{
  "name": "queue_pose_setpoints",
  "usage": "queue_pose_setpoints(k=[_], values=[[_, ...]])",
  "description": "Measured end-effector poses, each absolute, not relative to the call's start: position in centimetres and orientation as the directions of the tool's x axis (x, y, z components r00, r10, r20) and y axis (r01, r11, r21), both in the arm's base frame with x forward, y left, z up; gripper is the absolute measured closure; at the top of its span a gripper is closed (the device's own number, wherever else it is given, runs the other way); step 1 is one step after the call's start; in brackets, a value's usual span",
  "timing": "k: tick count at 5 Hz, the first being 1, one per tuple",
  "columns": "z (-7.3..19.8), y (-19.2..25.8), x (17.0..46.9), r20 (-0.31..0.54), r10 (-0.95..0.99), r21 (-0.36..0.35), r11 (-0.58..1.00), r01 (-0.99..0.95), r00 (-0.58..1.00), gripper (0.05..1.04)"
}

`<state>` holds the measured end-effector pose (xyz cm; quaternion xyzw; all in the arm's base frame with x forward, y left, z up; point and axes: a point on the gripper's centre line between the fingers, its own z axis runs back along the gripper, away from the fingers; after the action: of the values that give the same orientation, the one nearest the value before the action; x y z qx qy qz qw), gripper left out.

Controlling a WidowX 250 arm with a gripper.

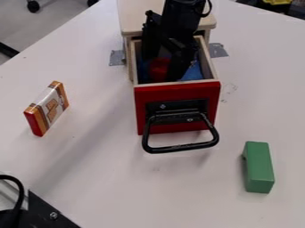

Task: Take the red object out of the drawer.

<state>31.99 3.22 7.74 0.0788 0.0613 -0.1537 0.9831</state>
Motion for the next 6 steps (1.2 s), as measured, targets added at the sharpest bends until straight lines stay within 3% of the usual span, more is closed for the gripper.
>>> queue_pose_setpoints(k=[1,2,5,6], values=[[7.5,3.7,32.0,-0.139,-0.296,0.140,0.939,0.314,0.945,0.127],[7.0,4.5,31.4,-0.146,-0.283,0.121,0.946,0.301,0.948,0.358],[8.4,5.8,31.3,-0.142,-0.243,0.046,0.967,0.252,0.959,0.375],[10.1,5.6,31.3,-0.125,-0.243,0.014,0.969,0.247,0.962,0.375]])
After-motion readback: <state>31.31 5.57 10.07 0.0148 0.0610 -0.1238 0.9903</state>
